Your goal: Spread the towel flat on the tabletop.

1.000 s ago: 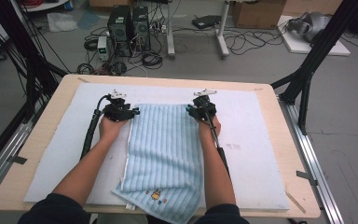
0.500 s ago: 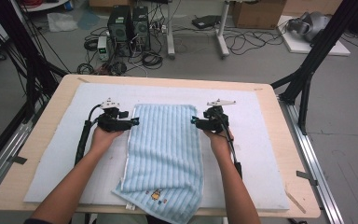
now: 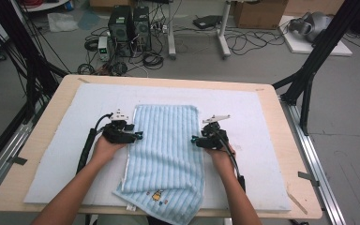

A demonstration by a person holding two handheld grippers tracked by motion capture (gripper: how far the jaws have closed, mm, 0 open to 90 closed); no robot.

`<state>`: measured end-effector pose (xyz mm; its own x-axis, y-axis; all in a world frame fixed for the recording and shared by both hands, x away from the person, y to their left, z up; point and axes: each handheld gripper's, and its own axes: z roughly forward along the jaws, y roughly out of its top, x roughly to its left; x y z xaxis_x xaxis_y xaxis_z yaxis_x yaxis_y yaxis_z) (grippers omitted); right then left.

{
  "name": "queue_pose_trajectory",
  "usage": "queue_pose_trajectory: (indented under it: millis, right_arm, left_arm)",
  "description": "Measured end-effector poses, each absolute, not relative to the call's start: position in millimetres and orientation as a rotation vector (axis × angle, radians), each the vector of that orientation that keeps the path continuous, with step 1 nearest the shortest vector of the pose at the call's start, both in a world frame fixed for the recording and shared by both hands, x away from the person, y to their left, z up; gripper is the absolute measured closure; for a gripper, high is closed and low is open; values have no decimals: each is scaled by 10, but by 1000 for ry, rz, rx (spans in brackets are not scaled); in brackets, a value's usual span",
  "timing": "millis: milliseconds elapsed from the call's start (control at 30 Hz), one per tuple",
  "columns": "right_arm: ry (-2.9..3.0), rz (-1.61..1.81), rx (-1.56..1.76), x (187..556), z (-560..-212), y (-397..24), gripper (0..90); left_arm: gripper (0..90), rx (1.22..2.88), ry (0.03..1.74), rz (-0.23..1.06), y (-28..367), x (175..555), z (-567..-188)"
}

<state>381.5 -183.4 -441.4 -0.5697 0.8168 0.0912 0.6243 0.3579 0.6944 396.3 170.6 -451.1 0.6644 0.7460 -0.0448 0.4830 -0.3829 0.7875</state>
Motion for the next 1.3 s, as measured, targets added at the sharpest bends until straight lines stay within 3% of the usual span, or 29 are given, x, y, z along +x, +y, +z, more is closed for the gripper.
queue_pose_trajectory:
  millis: [67,100,167,200,933,1000,1033,1133,1233,1300]
  right_arm:
    - [2330,990,1247,3808,-4427,-1787,539]
    - [2341,992,1239,3809,-4426,-1779,591]
    - [2350,990,1227,3814,-4418,-1773,778]
    - [2371,1000,1221,3829,-4413,-1769,812]
    - [2184,996,1309,4464,-4427,-1458,833]
    - [2174,983,1308,4488,-4443,-1428,796]
    - [2167,989,1309,4487,-4444,-1424,769]
    - [2169,1033,1324,4458,-4404,-1472,661]
    - [2151,1111,1342,4383,-4322,-1583,612]
    - [2154,1125,1342,4329,-4274,-1667,575]
  left_arm:
    - [501,2064,933,413,1690,3950,-4507]
    - [568,2068,925,412,1691,3946,-4501]
    - [818,2067,902,377,1692,3950,-4501]
    - [838,2069,899,381,1690,3954,-4500]
    - [847,1891,1148,452,1932,4446,-4508]
    - [823,1890,1142,455,1939,4436,-4501]
    - [767,1883,1154,457,1949,4432,-4495]
    - [506,1847,1198,410,2011,4416,-4457]
    - [436,1845,1156,349,2030,4355,-4404]
    - [435,1843,1116,368,2023,4277,-4376]
